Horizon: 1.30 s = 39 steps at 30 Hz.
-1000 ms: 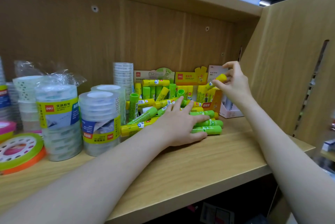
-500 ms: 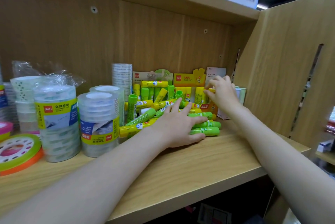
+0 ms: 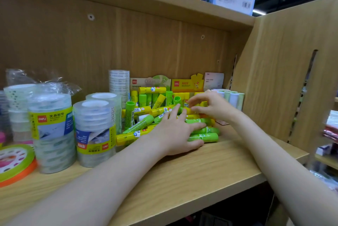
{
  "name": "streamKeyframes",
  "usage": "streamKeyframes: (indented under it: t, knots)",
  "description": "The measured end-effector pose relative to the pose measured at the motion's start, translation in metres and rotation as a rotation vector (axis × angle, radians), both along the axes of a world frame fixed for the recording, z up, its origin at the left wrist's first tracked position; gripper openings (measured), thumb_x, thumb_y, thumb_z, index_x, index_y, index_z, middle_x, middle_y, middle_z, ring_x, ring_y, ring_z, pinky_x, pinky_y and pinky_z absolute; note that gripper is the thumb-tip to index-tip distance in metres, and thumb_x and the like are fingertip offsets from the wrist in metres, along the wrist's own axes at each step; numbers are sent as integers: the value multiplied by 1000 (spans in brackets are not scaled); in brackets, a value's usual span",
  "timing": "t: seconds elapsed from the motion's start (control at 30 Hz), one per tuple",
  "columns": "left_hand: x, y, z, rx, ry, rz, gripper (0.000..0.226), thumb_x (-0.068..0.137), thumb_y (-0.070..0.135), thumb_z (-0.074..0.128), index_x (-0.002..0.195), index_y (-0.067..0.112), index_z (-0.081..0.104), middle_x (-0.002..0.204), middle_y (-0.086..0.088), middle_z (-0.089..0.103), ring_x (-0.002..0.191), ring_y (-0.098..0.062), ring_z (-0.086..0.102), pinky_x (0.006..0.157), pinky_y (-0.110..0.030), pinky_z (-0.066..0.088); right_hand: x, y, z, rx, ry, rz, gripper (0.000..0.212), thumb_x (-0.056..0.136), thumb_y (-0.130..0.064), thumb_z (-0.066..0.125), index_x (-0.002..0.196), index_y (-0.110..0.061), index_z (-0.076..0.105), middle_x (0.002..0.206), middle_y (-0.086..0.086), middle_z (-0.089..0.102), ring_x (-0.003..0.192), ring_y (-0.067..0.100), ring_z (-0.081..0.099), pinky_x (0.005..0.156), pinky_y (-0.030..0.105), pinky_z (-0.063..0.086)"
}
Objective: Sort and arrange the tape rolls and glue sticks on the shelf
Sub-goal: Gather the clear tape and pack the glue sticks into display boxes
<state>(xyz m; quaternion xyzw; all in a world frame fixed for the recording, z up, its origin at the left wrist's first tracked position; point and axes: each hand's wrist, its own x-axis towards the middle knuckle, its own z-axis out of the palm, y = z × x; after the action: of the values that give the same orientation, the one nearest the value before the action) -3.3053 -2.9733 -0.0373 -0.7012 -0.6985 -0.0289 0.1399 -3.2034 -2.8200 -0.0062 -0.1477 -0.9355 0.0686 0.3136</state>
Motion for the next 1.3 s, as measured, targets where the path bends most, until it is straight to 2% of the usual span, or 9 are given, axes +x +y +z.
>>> streamKeyframes:
  t: [0.2,0.3,0.4,0.57,0.73,0.97,1.07,1.17,1.3]
  knots:
    - [0,-1,0,-7,-10,-4,56,92,59,33,144,47,16,156,-14,7,144,-33,-6,115,-47,8,-3,2,-2,14,-60,-25,28,82,-16,69,109,-17,64,92,-3,64,89,17,58,76,29,44]
    - [0,-1,0,-9,0,-1,56,92,59,32,144,48,15,156,-15,7,144,-34,-5,115,-47,8,0,4,2,147,156,-104,26,85,-14,64,111,-14,60,86,2,53,77,16,46,68,26,36]
    - [0,-1,0,-9,-4,-4,56,92,60,32,143,49,15,157,-13,8,144,-33,-5,115,-47,9,6,9,5,201,306,-272,17,87,-16,62,103,-10,60,84,2,54,82,17,40,72,30,34]
    - [0,0,0,-13,-9,-7,56,92,60,32,144,48,15,157,-13,8,144,-33,-5,115,-48,10,6,15,0,131,174,-417,15,86,-22,64,95,-11,62,92,4,62,94,20,39,85,40,37]
    - [1,-1,1,-14,-3,-5,56,92,59,32,144,48,14,157,-14,6,144,-33,-4,115,-48,10,3,10,6,156,113,-519,19,89,-27,59,96,-10,63,113,7,52,112,26,38,91,38,31]
    - [4,-6,0,-12,-39,27,56,93,59,33,144,49,12,155,-22,-4,143,-38,-4,115,-47,8,3,2,7,216,14,-654,19,94,-25,51,100,-10,61,113,8,52,115,26,39,94,40,30]
    - [3,-7,0,2,-41,38,56,93,58,34,144,49,13,154,-24,-1,143,-38,-1,115,-46,10,9,-1,-1,257,61,-645,21,94,-22,51,109,-12,63,114,8,51,114,26,40,96,39,28]
    - [4,-5,0,20,-44,46,57,93,58,35,144,47,14,154,-25,1,143,-39,1,115,-46,11,5,1,-5,272,182,-368,22,88,-11,59,108,-11,67,110,10,60,110,30,47,96,44,37]
    - [5,-4,0,6,-50,48,57,92,57,36,145,46,16,154,-25,-1,143,-39,-1,115,-46,11,-13,-3,5,156,-268,-201,30,90,-14,54,118,-23,62,117,-3,64,120,16,48,104,40,33]
